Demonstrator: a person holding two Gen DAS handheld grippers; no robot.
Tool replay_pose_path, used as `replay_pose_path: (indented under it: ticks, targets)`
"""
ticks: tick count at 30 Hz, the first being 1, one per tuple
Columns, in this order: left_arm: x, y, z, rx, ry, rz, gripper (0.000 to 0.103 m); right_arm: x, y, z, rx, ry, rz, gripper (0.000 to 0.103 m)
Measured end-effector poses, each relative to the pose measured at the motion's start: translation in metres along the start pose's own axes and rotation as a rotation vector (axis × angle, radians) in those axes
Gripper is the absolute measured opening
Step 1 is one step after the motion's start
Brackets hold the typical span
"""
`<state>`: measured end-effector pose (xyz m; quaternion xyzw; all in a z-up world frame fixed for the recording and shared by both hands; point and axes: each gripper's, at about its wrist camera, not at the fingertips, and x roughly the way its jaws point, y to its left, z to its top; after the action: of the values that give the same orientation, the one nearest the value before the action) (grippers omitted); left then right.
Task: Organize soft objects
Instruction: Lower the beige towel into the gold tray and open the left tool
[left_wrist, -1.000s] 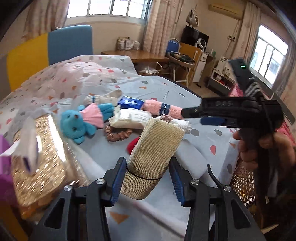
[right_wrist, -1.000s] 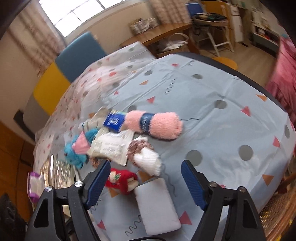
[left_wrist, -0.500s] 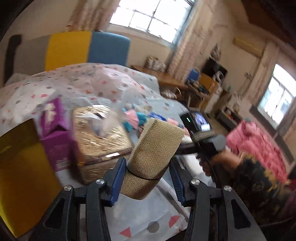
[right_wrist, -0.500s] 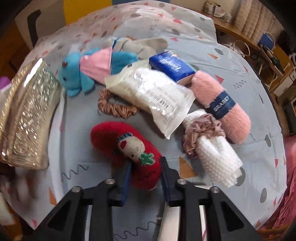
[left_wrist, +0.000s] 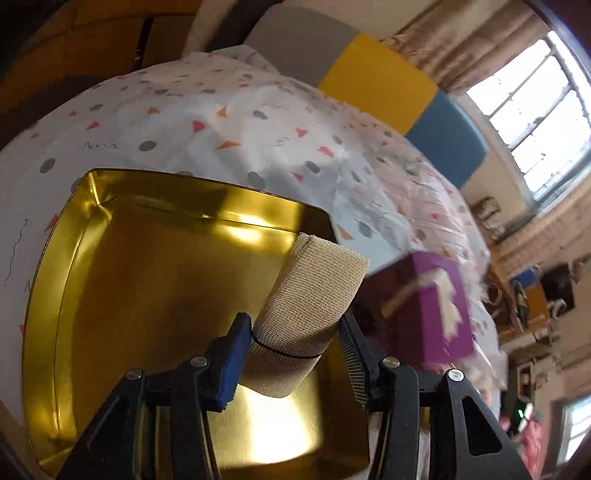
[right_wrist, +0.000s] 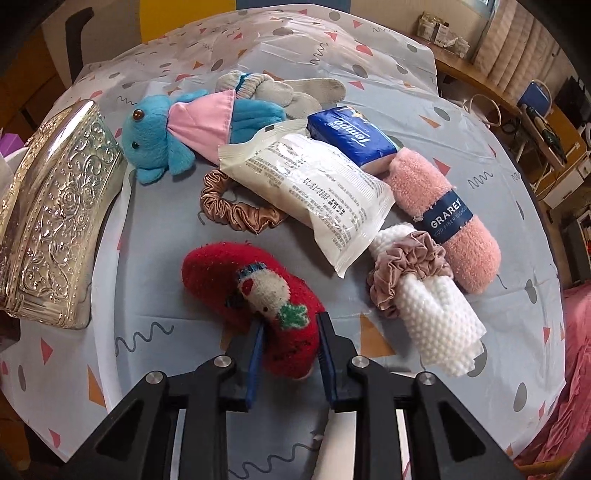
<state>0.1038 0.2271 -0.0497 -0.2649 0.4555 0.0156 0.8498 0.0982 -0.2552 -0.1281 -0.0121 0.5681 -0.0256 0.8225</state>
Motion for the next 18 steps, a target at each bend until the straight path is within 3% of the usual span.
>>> replay_pose_path:
  ticks: [2,4,6,8,11,18]
  targets:
    - [0.015,-0.005,0.009,-0.006,0.026,-0.012,0.05,0.0,0.001,0.0,-0.006,-0.003,-0.004,0.026]
    - [0.03,-0.01,0.019,-0.018,0.027,0.035,0.053,-0.001,0.004,-0.002,-0.015,-0.007,-0.009,0.026]
    - [0.045,-0.019,0.03,-0.005,0.038,-0.001,0.065,-0.003,0.009,-0.005,-0.024,-0.012,-0.015,0.026]
    - [0.052,-0.02,0.035,-0.037,0.05,0.023,0.076,-0.004,0.011,-0.006,-0.034,-0.015,-0.021,0.026]
    - [0.043,-0.019,0.032,-0.029,0.015,0.053,0.076,-0.005,0.014,-0.008,-0.05,-0.017,-0.032,0.028]
    - [0.007,-0.013,-0.016,0.133,-0.099,0.186,0.076,-0.008,0.019,-0.011,-0.076,-0.021,-0.044,0.029]
